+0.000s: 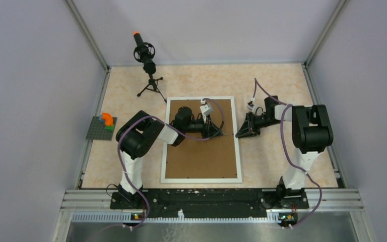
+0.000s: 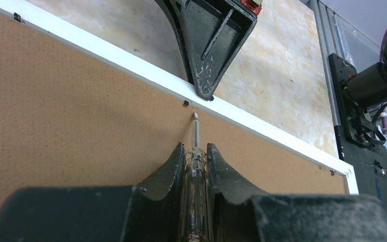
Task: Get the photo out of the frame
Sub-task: Release the photo frame item from the photo frame.
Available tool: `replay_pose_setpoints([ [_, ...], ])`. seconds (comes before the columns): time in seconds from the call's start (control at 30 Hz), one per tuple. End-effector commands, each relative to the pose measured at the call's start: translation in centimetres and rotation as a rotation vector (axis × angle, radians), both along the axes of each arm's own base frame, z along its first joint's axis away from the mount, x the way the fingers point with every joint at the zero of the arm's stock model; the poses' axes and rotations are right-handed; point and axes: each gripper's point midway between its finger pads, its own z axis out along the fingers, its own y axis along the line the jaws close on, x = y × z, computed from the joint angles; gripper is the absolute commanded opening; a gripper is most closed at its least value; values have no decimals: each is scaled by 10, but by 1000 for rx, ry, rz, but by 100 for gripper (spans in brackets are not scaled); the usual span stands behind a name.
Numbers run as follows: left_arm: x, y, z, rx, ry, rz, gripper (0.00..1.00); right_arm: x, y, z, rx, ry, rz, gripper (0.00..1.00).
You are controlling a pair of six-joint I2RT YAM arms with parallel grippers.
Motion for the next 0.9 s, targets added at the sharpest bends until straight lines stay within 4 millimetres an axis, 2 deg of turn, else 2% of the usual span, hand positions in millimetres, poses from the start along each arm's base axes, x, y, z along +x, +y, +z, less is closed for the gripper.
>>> replay_pose_setpoints([
  [0.0, 6, 3, 14, -11, -39, 25, 0, 6, -12, -35, -149, -22, 7, 4],
  [0.37, 28, 5, -9, 12, -33, 73, 0, 4, -13, -32, -154, -29, 11, 4],
  [0.47, 32, 7, -7, 9, -44, 79, 0, 2, -14, -32, -158, -32, 12, 4],
  [0.67, 29, 3, -7, 5, -49, 45, 0, 3, -13, -33, -155, -27, 9, 4],
  [0.87, 15, 1, -14, 4, -37, -4, 0, 4, -13, -34, -155, -20, 9, 4],
])
